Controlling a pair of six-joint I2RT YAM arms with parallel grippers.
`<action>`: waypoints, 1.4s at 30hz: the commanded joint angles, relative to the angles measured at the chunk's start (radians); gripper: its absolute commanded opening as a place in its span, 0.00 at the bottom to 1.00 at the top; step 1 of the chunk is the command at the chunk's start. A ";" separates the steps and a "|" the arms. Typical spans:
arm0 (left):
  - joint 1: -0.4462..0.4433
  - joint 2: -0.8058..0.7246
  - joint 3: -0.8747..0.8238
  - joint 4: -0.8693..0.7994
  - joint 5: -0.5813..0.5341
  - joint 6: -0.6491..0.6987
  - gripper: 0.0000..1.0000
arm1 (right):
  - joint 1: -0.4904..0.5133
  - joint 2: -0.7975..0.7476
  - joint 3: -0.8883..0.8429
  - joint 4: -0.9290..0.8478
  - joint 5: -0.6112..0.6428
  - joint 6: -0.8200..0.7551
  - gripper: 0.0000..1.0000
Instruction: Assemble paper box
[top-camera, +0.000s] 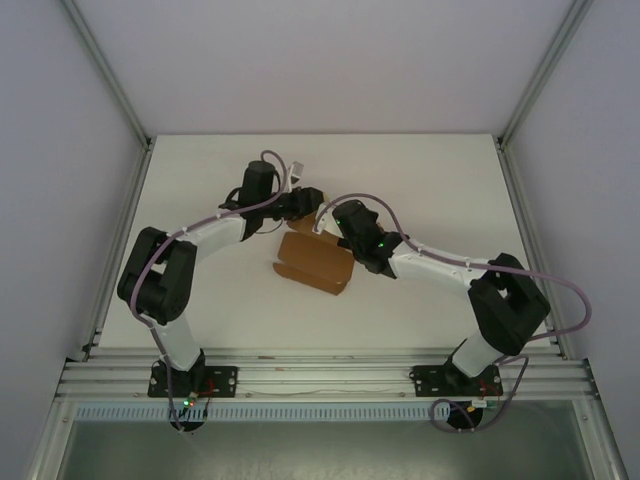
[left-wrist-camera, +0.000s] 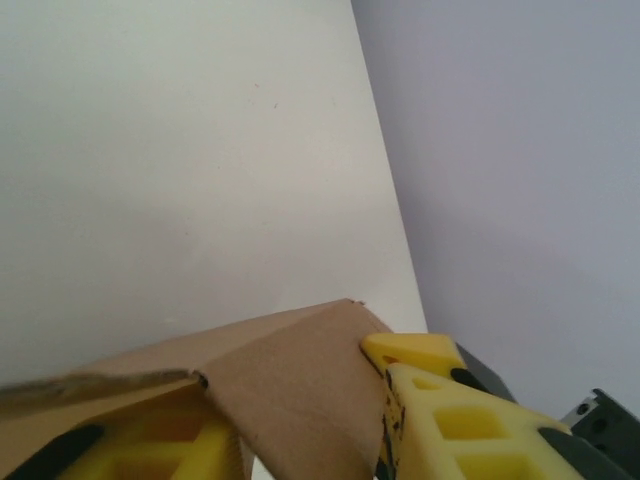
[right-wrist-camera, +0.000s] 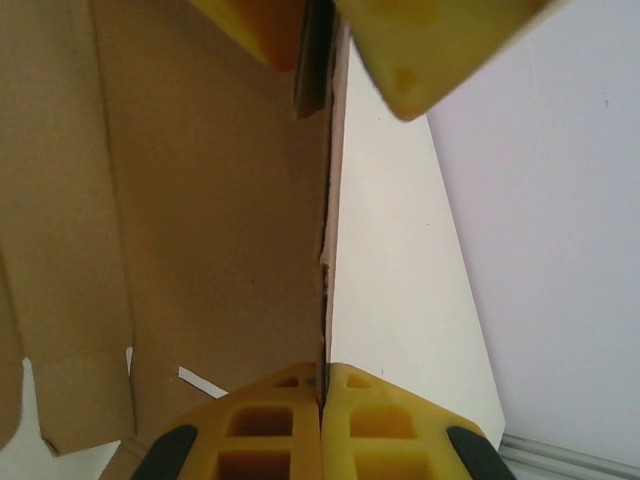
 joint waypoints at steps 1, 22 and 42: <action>-0.008 -0.069 -0.013 -0.097 -0.065 0.101 0.48 | 0.002 -0.014 -0.016 0.021 -0.002 0.035 0.01; 0.149 -0.209 -0.282 -0.247 -0.439 0.382 1.00 | -0.078 -0.079 -0.038 -0.039 -0.141 0.102 0.02; -0.010 -0.007 -0.130 -0.246 -0.462 0.453 0.96 | -0.079 -0.075 -0.029 -0.041 -0.234 0.128 0.02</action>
